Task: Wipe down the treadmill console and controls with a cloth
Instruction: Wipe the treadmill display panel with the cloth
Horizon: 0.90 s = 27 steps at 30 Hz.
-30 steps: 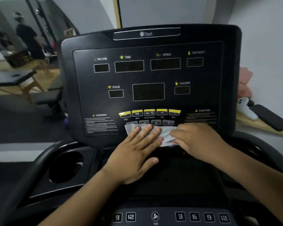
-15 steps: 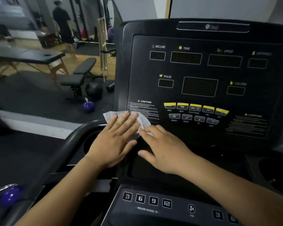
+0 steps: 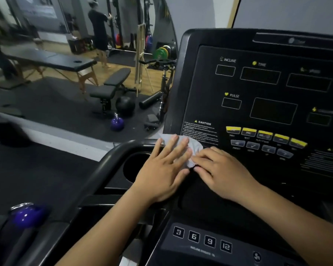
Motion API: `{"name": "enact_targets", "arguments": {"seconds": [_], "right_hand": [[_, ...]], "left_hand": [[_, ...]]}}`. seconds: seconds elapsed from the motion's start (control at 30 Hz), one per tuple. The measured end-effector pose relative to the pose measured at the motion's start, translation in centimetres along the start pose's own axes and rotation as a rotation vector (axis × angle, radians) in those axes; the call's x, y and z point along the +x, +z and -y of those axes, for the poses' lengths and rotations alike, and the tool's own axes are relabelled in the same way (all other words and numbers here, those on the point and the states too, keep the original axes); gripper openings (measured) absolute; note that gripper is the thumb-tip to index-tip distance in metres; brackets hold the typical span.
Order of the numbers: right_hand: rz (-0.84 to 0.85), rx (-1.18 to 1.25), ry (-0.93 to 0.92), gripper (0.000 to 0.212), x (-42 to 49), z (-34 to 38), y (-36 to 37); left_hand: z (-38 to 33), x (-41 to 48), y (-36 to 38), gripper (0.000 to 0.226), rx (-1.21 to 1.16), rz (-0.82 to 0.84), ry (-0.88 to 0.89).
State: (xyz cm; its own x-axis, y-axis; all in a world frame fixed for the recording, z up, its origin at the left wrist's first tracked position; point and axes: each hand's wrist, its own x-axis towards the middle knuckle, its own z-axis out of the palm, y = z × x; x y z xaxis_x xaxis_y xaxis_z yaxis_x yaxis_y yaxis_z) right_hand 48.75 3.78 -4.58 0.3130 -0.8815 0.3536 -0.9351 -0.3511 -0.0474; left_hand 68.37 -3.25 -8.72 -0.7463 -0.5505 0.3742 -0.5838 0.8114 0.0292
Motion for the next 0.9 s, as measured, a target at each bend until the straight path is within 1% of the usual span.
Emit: {"name": "enact_targets", "arguments": {"seconds": [0.07, 0.13, 0.2, 0.3, 0.4, 0.53, 0.6, 0.67, 0.73, 0.8, 0.9], "right_hand": [[-0.060, 0.035, 0.063, 0.028, -1.1, -1.4, -0.8], [-0.090, 0.071, 0.133, 0.031, -2.9, -2.7, -2.1], [-0.080, 0.064, 0.192, 0.036, -5.5, -4.0, -3.1], [-0.066, 0.017, 0.293, 0.038, -10.0, -6.0, -4.5], [-0.082, -0.040, 0.419, 0.041, -14.0, -8.4, -5.9], [-0.104, -0.098, 0.475, 0.039, -17.7, -11.1, -7.8], [-0.169, -0.177, 0.497, 0.032, -19.0, -12.6, -8.7], [-0.239, -0.244, 0.533, 0.027, -20.1, -13.7, -9.1], [-0.274, -0.273, 0.557, 0.028, -20.9, -14.3, -9.0], [-0.297, -0.278, 0.570, 0.033, -21.4, -14.6, -8.8], [-0.377, -0.254, 0.599, 0.036, -21.4, -15.5, -9.2]], "left_hand": [[-1.0, 1.6, -0.1, 0.057, -0.021, -0.008, 0.036], [-2.6, 3.4, -0.1, 0.058, -0.025, -0.010, 0.089], [-4.7, 5.1, 0.3, 0.057, -0.003, -0.001, 0.177], [-8.5, 7.0, 1.5, 0.058, 0.028, 0.006, 0.326], [-12.6, 8.6, 2.8, 0.063, 0.023, 0.012, 0.411], [-17.6, 11.2, 4.1, 0.071, 0.064, 0.043, 0.479], [-20.1, 12.8, 4.2, 0.074, 0.120, 0.049, 0.529], [-22.3, 14.1, 4.3, 0.076, 0.144, 0.050, 0.552], [-23.4, 14.7, 4.4, 0.075, 0.136, 0.038, 0.541], [-23.3, 14.7, 4.5, 0.073, 0.124, 0.027, 0.533], [-22.1, 15.0, 4.1, 0.070, 0.090, -0.034, 0.517]]}}
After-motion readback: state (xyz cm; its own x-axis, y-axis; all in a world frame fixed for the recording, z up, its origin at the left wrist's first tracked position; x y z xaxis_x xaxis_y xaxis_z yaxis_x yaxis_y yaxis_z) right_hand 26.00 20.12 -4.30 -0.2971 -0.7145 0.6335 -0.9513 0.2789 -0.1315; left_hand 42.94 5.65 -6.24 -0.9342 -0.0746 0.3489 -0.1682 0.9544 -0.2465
